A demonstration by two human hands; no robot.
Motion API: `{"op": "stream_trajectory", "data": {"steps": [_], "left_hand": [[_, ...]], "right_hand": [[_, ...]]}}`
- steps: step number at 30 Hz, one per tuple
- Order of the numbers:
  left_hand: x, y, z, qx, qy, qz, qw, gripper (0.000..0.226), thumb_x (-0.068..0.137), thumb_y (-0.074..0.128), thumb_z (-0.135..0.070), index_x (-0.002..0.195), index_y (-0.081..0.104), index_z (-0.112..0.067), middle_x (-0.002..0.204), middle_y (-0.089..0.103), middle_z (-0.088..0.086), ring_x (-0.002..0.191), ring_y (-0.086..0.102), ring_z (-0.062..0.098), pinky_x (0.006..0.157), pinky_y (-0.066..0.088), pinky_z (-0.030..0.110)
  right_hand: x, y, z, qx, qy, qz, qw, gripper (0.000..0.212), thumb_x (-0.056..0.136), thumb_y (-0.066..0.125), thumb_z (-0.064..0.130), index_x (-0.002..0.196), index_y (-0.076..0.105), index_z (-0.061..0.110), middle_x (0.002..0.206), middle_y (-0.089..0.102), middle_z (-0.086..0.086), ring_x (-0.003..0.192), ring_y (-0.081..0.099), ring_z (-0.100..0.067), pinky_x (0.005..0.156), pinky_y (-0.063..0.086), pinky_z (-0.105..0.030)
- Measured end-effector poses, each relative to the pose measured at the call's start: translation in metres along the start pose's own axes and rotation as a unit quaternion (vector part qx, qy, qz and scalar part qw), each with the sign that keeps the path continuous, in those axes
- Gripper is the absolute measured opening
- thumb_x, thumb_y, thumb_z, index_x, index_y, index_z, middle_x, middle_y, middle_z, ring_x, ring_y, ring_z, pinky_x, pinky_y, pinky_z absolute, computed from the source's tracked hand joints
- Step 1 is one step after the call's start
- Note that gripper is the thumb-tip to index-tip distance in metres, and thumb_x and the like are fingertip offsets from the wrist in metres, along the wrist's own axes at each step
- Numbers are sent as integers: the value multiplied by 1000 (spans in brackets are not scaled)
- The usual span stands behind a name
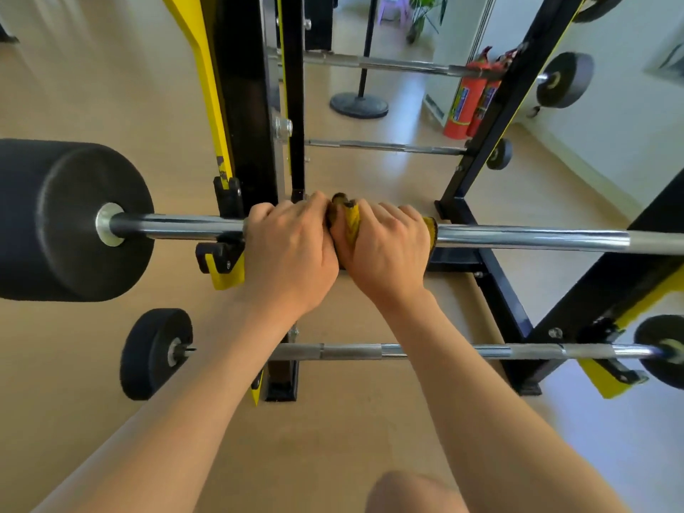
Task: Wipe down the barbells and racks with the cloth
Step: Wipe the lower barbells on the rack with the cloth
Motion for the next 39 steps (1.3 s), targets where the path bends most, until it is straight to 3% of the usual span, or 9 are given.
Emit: {"op": "stream_trajectory", "data": {"steps": [7, 10, 15, 19, 25, 29, 31, 35, 39], "left_hand": [[-11, 20, -9, 1, -40, -118, 992, 20, 105, 44, -19, 99, 62, -14, 83, 63, 3, 85, 56, 29, 94, 38, 44], [-22, 32, -11, -118, -24, -210, 970, 17, 99, 47, -3, 101, 63, -7, 91, 62, 6, 97, 53, 24, 104, 40, 47], [-65, 47, 4, -179, 90, -193, 960, 32, 88, 52, 9, 117, 64, 4, 143, 58, 19, 143, 46, 37, 120, 31, 58], [-74, 34, 26, -96, 131, -188, 969, 19, 90, 56, 7, 102, 68, -1, 130, 64, 20, 117, 58, 37, 101, 46, 47], [-104, 37, 86, -47, 72, 48, 995, 30, 97, 46, -10, 79, 69, -16, 73, 59, -3, 68, 61, 20, 54, 37, 24], [-110, 39, 101, -8, -27, 179, 984, 33, 102, 48, -12, 79, 68, -25, 73, 62, -6, 69, 62, 12, 53, 40, 22], [-112, 44, 102, 5, -52, 250, 967, 31, 104, 51, -16, 83, 71, -27, 82, 65, -5, 77, 63, 11, 56, 40, 19], [-119, 55, 115, 39, -108, 300, 947, 25, 101, 56, -20, 83, 71, -27, 89, 67, -1, 79, 66, 17, 69, 60, 33], [-121, 60, 119, 52, -139, 317, 937, 20, 99, 60, -18, 82, 70, -20, 85, 67, 4, 76, 68, 21, 70, 63, 39]], "right_hand": [[-5, -1, -3, 5, -26, -17, 1000, 25, 100, 67, 36, 89, 68, 13, 77, 70, 1, 69, 66, -23, 68, 35, -31], [-12, 1, 1, 2, -17, -67, 998, 21, 101, 65, 29, 94, 71, 10, 82, 70, -2, 74, 65, -25, 72, 39, -34], [-54, 12, 17, 7, -7, -74, 997, 38, 103, 64, 18, 137, 63, 0, 144, 60, -20, 140, 52, -37, 118, 35, -54], [-82, 9, 24, 36, -36, -13, 999, 52, 101, 62, 8, 149, 47, -8, 159, 36, -33, 152, 29, -48, 123, 25, -63], [-137, 22, 26, 88, -49, 218, 971, 60, 108, 44, 31, 160, 34, 3, 164, 35, -22, 154, 30, -38, 126, 26, -54], [-191, 59, 54, 49, 13, 521, 852, 85, 103, 17, 73, 167, 3, 20, 175, 0, -2, 161, -1, -25, 129, 0, -47], [-198, 70, 75, 52, -27, 536, 842, 95, 97, 11, 81, 167, -1, 18, 175, -3, -5, 161, -7, -25, 130, 0, -53], [-188, 77, 87, 159, 41, 499, 851, 65, 108, 29, 48, 166, 15, 23, 171, 24, -7, 158, 19, -26, 129, 17, -45], [-188, 73, 18, 52, -58, 546, 834, 49, 110, 38, 51, 153, 29, 29, 136, 58, 1, 115, 59, -18, 95, 51, -34]]}}
Point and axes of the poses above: each hand's wrist, its own x-axis towards the middle knuckle, its own y-axis out of the palm, z = x × y, the point moved 1 cm from there along x, towards the middle knuckle
